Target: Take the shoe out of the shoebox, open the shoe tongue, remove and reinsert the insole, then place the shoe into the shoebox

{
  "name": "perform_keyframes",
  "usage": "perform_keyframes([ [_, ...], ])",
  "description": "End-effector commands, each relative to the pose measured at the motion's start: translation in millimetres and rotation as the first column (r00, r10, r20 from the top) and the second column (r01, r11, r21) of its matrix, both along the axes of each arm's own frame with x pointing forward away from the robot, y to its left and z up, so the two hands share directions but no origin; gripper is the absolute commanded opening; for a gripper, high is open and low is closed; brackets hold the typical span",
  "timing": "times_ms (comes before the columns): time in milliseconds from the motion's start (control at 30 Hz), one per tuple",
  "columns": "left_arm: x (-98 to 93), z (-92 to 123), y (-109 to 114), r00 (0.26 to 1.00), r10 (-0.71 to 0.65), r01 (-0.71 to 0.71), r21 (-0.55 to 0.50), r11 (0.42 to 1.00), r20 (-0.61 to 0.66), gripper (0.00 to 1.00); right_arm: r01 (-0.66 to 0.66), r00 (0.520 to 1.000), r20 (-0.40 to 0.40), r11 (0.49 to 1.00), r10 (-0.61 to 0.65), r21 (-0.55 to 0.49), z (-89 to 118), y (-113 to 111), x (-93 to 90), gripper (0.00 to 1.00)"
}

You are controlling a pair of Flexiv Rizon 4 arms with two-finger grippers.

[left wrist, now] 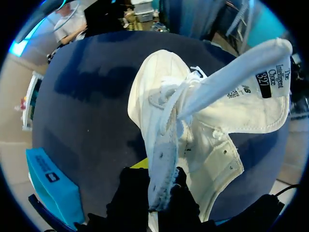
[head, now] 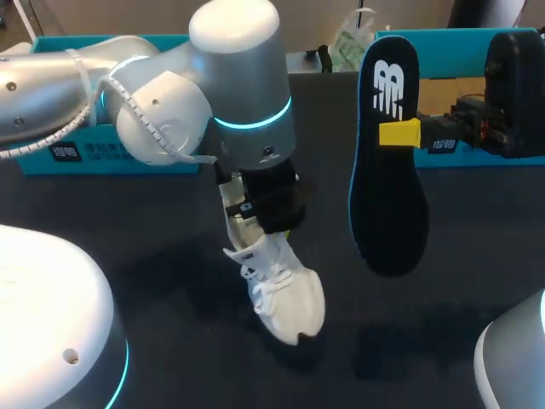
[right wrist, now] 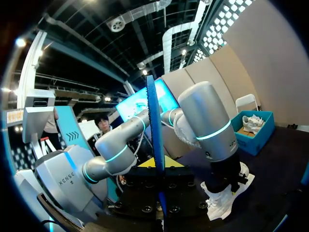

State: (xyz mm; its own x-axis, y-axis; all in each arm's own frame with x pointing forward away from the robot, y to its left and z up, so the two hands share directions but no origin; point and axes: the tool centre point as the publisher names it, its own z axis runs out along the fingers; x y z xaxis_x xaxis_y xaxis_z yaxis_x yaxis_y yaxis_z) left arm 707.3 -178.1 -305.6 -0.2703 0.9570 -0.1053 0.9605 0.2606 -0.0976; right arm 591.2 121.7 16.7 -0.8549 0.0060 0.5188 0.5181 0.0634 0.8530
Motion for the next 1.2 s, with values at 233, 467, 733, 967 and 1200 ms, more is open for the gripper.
perform_keyframes([
  [233,-7.7,-17,-3,0.980,-0.200,0.200,0.019,0.980,-0.011,0.00,-0.004,1.000,-0.001,1.000,0.004,-0.002,1,2,3.1,0.00],
  [467,-9.1,-31,-12,0.975,-0.222,0.223,0.025,0.975,-0.030,0.00,-0.004,1.000,-0.001,1.000,0.004,-0.002,1,2,3.1,0.00],
  [733,-11.7,-56,-25,0.964,-0.254,0.259,0.053,0.964,-0.077,0.00,-0.004,1.000,-0.001,1.000,0.004,-0.002,1,2,3.1,0.00],
  [967,-11.1,-67,-37,0.960,-0.267,0.273,0.068,0.960,-0.086,0.00,-0.004,1.000,-0.001,1.000,0.004,-0.002,1,2,3.1,0.00],
  [1200,-5.3,-81,-49,0.963,-0.255,0.263,0.088,0.961,-0.092,0.00,-0.004,1.000,-0.001,1.000,0.004,-0.002,1,2,3.1,0.00],
])
